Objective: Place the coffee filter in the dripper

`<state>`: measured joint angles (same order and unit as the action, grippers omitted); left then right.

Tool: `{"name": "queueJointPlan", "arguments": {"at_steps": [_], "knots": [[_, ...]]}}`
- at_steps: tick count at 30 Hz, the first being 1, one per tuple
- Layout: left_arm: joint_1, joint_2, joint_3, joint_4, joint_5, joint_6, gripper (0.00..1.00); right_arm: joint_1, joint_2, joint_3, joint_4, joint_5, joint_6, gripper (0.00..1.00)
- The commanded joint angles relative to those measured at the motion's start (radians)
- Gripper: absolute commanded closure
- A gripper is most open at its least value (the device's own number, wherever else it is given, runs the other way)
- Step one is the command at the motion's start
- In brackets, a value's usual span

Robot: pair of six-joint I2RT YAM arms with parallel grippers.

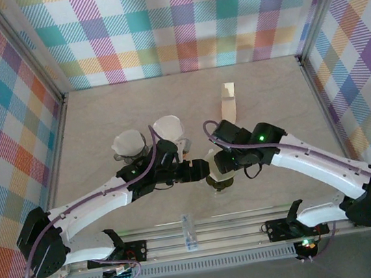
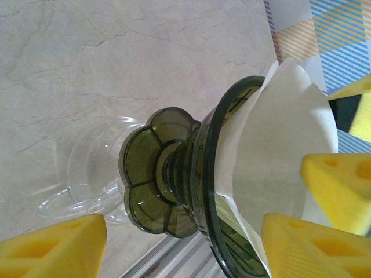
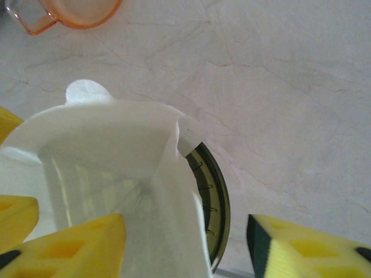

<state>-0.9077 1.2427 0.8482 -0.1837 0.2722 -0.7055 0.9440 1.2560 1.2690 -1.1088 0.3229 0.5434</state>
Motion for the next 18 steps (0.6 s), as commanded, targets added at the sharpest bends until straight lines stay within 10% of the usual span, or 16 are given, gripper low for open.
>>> {"name": "queueJointPlan", "arguments": {"at_steps": [1,18], "knots": [[-0.010,0.004,0.021,-0.008,0.010,0.010,0.29,0.007,-0.026,0.022,-0.023,0.035,0.009,0.36],[-0.011,0.010,0.020,0.000,0.010,0.004,0.28,-0.060,0.088,-0.092,0.098,-0.076,-0.030,0.24]]}}
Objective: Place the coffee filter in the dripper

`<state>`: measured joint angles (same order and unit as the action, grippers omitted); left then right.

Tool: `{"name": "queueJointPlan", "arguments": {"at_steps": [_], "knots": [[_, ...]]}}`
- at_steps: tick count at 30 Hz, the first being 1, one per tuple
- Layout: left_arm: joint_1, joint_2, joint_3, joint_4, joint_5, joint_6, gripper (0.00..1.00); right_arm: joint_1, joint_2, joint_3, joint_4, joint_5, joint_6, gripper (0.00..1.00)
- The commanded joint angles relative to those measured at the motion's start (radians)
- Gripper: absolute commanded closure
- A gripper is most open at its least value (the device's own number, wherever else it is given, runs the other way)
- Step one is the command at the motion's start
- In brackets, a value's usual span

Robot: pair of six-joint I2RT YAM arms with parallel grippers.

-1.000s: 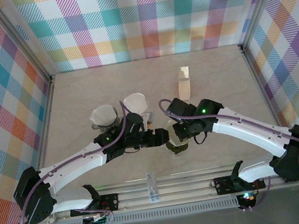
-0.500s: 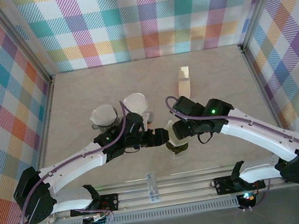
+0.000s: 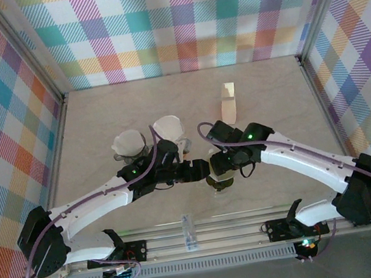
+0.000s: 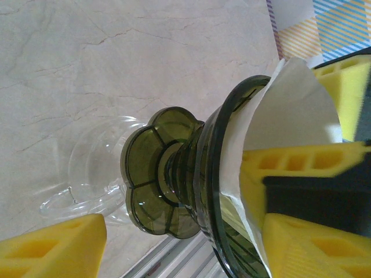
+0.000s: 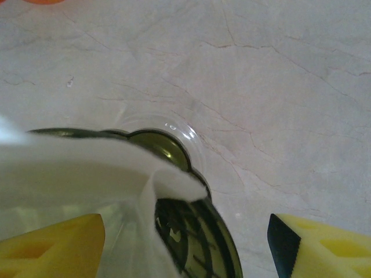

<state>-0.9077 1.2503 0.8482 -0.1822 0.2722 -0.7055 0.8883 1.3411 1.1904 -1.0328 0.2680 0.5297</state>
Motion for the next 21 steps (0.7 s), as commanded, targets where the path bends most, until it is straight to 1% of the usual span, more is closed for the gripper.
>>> {"name": "queueJointPlan", "arguments": {"at_steps": [1,14,19,21], "knots": [[-0.011,0.000,0.018,0.002,0.010,0.004,0.28,-0.004,0.004,-0.024,0.031,-0.024,-0.014,0.24],[-0.011,-0.012,0.009,0.015,-0.004,-0.015,0.28,-0.010,0.039,-0.106,0.107,-0.029,0.004,0.24],[-0.011,-0.034,0.007,0.039,-0.022,-0.024,0.20,-0.011,0.044,-0.128,0.122,-0.024,0.011,0.24],[-0.011,-0.025,0.014,0.041,-0.024,-0.023,0.20,-0.011,0.046,-0.133,0.126,-0.026,0.013,0.24]]}}
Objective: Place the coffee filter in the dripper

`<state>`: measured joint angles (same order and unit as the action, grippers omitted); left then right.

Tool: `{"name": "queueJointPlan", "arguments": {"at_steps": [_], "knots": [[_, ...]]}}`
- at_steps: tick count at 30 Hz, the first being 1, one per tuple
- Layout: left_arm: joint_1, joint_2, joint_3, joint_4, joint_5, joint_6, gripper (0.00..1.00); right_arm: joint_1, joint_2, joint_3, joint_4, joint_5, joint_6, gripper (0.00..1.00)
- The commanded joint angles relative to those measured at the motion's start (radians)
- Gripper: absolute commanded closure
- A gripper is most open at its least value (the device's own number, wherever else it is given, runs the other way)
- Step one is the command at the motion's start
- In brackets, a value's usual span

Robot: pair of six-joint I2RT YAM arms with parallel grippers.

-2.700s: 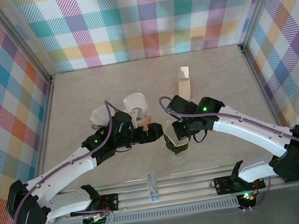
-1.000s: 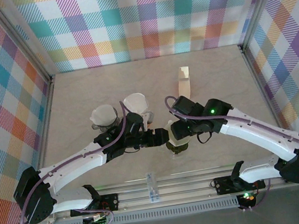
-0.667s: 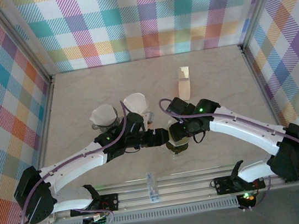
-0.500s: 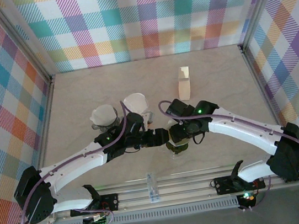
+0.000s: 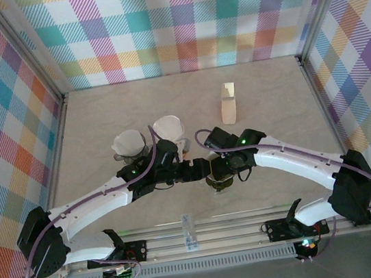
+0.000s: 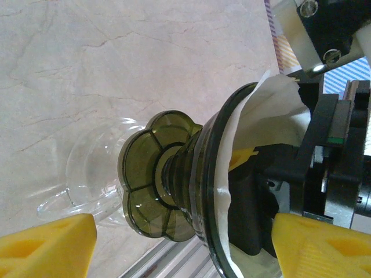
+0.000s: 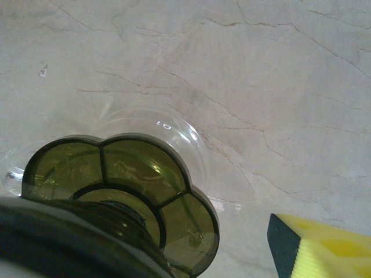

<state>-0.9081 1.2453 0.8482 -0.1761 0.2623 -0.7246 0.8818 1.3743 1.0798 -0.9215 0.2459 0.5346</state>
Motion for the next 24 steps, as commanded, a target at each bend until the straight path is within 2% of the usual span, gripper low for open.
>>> {"name": "queueJointPlan", "arguments": {"at_steps": [1,13,18,24], "knots": [[-0.011,-0.012,0.019,0.035,-0.013,-0.002,0.20,-0.004,0.014,-0.026,0.015,-0.003,0.010,0.24],[-0.011,0.016,0.018,0.008,-0.025,-0.001,0.42,-0.003,0.003,-0.031,0.015,-0.009,0.018,0.25],[-0.011,0.012,0.010,-0.002,-0.032,-0.007,0.42,-0.004,0.006,-0.035,0.017,-0.009,0.020,0.24],[-0.011,-0.001,0.014,0.006,-0.053,-0.020,0.35,-0.004,0.009,-0.042,0.019,-0.008,0.022,0.24]]}}
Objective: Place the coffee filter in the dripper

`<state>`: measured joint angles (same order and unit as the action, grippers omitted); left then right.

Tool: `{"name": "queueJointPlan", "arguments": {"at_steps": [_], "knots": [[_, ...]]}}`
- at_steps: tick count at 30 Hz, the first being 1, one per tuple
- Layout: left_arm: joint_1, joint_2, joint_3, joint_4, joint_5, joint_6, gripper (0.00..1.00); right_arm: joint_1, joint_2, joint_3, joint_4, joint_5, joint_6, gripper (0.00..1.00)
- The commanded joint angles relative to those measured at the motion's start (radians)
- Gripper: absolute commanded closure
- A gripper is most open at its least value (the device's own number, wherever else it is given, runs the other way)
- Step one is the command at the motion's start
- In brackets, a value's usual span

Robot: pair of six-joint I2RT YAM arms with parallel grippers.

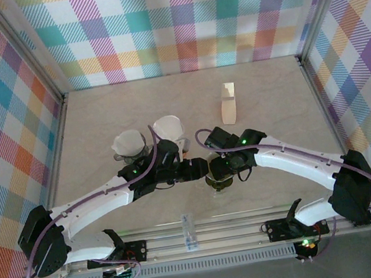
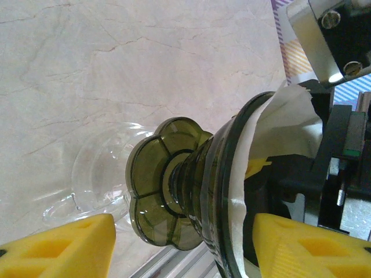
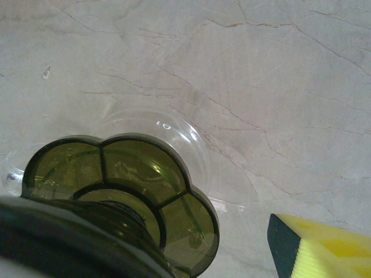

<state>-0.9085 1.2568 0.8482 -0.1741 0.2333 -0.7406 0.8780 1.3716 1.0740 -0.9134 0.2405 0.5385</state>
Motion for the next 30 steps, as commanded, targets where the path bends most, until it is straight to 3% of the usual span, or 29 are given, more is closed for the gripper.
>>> {"name": "queueJointPlan", "arguments": {"at_steps": [1,12,22,30], "knots": [[-0.010,-0.013,0.014,0.004,-0.029,-0.003,0.35,-0.001,0.012,-0.037,0.011,-0.003,0.018,0.24],[-0.010,-0.002,0.005,-0.020,-0.027,0.001,0.45,-0.001,0.012,-0.041,0.002,0.002,0.020,0.24],[-0.011,-0.005,0.003,-0.027,-0.025,0.001,0.46,0.000,-0.037,0.052,-0.032,0.006,0.009,0.24],[-0.010,-0.004,0.000,-0.026,-0.025,0.000,0.46,-0.001,-0.010,-0.013,-0.015,0.010,0.021,0.23]]}}
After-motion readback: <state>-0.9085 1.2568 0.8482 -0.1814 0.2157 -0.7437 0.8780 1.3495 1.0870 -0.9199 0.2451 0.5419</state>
